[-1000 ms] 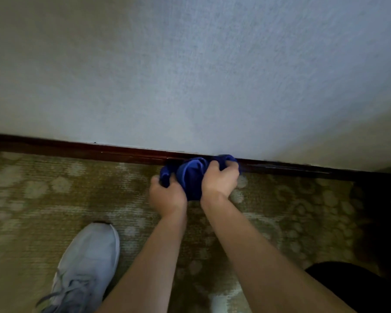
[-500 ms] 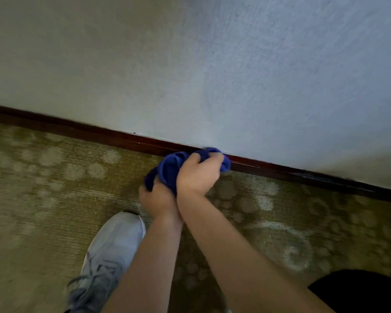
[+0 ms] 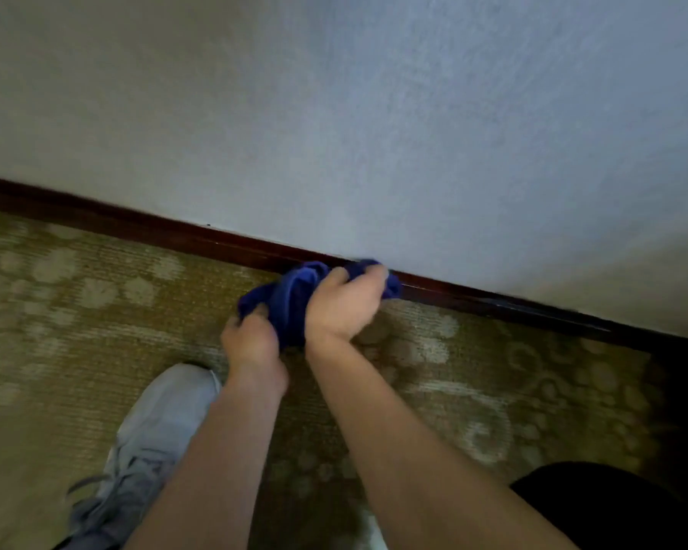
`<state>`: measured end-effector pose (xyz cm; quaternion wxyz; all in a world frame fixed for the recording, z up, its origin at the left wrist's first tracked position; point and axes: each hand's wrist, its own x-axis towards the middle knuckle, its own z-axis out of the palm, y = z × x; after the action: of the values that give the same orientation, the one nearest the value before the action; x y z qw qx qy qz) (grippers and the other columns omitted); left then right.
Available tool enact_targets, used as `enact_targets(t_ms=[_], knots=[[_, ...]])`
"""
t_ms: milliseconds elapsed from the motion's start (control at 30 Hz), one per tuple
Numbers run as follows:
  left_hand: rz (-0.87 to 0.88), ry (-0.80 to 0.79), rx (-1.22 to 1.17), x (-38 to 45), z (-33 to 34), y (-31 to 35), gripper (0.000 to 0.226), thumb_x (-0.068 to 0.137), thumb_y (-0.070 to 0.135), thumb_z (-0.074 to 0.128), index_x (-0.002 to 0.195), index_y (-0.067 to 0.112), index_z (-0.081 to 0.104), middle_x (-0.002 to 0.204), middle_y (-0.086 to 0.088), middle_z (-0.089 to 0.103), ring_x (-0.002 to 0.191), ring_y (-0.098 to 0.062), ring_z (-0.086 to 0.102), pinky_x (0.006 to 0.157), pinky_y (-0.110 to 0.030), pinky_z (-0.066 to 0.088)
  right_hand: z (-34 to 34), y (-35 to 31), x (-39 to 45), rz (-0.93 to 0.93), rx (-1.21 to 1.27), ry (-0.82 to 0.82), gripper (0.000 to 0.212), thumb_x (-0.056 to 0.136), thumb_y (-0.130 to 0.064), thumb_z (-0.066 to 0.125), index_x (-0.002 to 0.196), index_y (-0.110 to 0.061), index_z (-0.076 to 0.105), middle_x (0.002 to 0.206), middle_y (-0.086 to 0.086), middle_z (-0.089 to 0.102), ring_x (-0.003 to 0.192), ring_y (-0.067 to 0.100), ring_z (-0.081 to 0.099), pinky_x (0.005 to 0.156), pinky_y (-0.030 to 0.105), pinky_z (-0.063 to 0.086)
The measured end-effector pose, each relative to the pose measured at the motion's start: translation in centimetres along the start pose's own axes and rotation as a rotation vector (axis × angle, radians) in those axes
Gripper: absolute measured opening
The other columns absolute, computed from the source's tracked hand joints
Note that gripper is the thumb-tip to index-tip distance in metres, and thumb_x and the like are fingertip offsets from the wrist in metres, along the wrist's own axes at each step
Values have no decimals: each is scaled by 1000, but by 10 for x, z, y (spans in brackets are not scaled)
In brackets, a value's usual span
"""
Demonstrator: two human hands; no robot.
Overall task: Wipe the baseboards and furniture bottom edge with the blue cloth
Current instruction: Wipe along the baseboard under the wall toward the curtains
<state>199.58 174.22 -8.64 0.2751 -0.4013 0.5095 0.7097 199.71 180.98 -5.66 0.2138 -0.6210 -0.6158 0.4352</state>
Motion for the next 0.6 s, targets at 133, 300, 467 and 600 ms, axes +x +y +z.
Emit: enact_targets(t_ms=[133, 300, 467, 600], knots=[[-58, -92, -149, -2, -36, -5, 34, 100, 27, 40, 126, 22, 62, 125, -7, 67, 98, -21, 67, 87, -34, 50, 11, -3, -27, -199, -84, -635, 22, 90, -9, 52, 111, -7, 59, 107, 16, 66, 103, 32, 61, 91, 36, 46], [-102, -210, -124, -55, 4, -17, 35, 100, 36, 41, 122, 20, 63, 113, -6, 72, 105, -24, 66, 90, -36, 52, -45, -2, 20, 233, 181, -585, 9, 77, -21, 56, 85, -24, 60, 104, 14, 68, 102, 35, 65, 94, 49, 53], [-34, -162, 221, -104, 64, -53, 37, 95, 22, 54, 130, 12, 59, 121, -12, 67, 98, -26, 66, 66, -33, 53, -148, 8, 72, 509, 454, -284, 36, 93, -5, 48, 129, -2, 51, 122, 19, 60, 112, 32, 59, 102, 43, 49], [55, -66, 283, -128, 81, -72, 44, 99, 11, 47, 142, 6, 44, 139, -16, 53, 118, -32, 56, 90, -37, 47, -174, 22, 84, 674, 468, -241, 47, 92, -12, 50, 137, -4, 44, 138, 19, 52, 122, 37, 54, 104, 45, 47]])
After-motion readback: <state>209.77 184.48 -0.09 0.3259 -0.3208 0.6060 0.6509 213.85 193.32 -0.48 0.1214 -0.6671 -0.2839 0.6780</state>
